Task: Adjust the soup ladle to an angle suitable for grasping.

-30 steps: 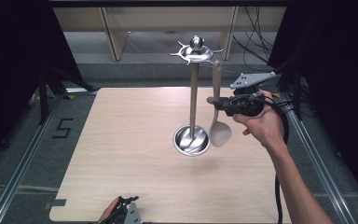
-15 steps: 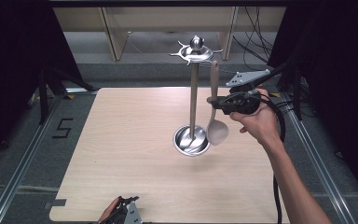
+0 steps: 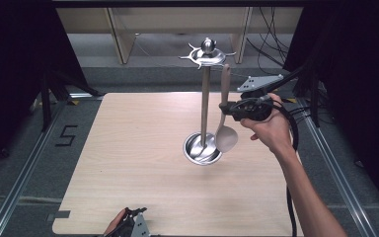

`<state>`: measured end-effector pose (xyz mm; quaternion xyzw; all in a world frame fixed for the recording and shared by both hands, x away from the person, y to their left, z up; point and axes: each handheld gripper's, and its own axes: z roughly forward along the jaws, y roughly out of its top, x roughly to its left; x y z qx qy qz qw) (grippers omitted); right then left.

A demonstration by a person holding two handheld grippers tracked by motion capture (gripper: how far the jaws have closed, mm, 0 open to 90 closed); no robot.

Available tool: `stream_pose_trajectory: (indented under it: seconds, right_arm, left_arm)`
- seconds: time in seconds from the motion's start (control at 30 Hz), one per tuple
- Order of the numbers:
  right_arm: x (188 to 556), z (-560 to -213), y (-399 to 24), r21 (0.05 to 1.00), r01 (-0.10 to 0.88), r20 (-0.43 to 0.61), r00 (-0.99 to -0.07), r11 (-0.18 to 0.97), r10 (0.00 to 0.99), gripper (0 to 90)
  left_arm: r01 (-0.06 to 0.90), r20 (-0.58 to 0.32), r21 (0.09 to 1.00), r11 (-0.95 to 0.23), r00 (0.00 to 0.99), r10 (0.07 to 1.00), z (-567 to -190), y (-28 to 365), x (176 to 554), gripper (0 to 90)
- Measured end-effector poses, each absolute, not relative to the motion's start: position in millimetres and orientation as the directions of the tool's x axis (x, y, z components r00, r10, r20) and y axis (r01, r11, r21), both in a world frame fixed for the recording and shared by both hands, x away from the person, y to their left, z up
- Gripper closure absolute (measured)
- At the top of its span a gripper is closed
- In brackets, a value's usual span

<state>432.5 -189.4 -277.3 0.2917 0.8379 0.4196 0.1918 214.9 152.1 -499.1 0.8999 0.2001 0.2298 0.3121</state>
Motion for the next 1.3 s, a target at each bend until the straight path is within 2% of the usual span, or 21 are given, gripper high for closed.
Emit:
stream_pose_trajectory:
  seconds: [0.17, 0.27, 0.57, 0.87, 0.93, 1.3]
  right_arm:
    - [431.9, -279.7, -190.9, 0.831, 0.309, -0.083, -0.754, 0.463, 0.651, 77.4]
    - [429.6, -279.7, -190.9, 0.828, 0.333, -0.053, -0.754, 0.451, 0.654, 77.4]
    - [427.3, -280.6, -192.0, 0.845, 0.292, -0.088, -0.752, 0.449, 0.654, 76.5]
    - [420.1, -278.4, -191.2, 0.856, 0.288, -0.073, -0.755, 0.429, 0.651, 75.3]
    - [417.1, -279.5, -192.3, 0.867, 0.272, -0.071, -0.763, 0.418, 0.643, 68.8]
    - [390.7, -287.5, -203.8, 0.889, 0.265, -0.051, -0.753, 0.374, 0.656, 56.8]
  left_arm:
    - [0.218, 0.287, 0.654, -0.724, 0.814, 0.504, -499.5, 152.0, 215.1, 14.9]
    - [0.218, 0.283, 0.659, -0.720, 0.815, 0.505, -500.0, 151.7, 215.0, 14.9]
    - [0.216, 0.289, 0.655, -0.724, 0.814, 0.504, -499.4, 152.0, 214.9, 14.9]
    - [0.216, 0.288, 0.654, -0.725, 0.815, 0.503, -499.6, 151.8, 214.8, 14.9]
    - [0.217, 0.288, 0.659, -0.720, 0.811, 0.508, -500.8, 151.3, 214.8, 14.9]
    - [0.216, 0.290, 0.652, -0.727, 0.815, 0.502, -499.8, 151.4, 215.0, 14.9]
